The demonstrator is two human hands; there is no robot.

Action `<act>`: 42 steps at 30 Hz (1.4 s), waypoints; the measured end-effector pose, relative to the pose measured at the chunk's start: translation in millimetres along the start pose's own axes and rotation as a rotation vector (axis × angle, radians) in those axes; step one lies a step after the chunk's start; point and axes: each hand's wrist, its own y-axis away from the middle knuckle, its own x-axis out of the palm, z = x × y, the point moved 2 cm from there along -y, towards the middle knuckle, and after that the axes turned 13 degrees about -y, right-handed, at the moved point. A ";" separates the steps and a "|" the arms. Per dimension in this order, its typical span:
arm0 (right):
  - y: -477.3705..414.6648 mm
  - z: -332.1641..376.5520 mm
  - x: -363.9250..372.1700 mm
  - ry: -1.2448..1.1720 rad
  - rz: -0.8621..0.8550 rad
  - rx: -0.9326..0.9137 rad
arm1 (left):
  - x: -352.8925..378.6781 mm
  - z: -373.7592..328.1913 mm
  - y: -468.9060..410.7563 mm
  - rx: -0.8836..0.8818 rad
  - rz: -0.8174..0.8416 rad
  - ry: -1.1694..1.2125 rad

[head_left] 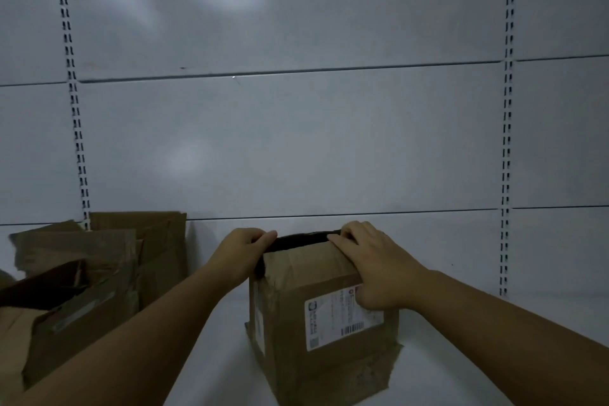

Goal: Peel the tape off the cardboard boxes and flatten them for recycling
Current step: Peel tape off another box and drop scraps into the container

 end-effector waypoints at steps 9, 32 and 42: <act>38.2 -0.4 -22.2 -0.109 -0.053 -0.076 | 6.8 22.0 -14.6 -0.205 -0.116 0.257; -14.2 -28.6 -7.4 -0.480 0.149 0.761 | 30.7 -28.5 -23.9 -0.150 0.283 -0.666; -15.0 -32.5 -1.7 -0.590 0.189 0.842 | 20.6 -31.3 -7.0 -0.191 0.366 -0.114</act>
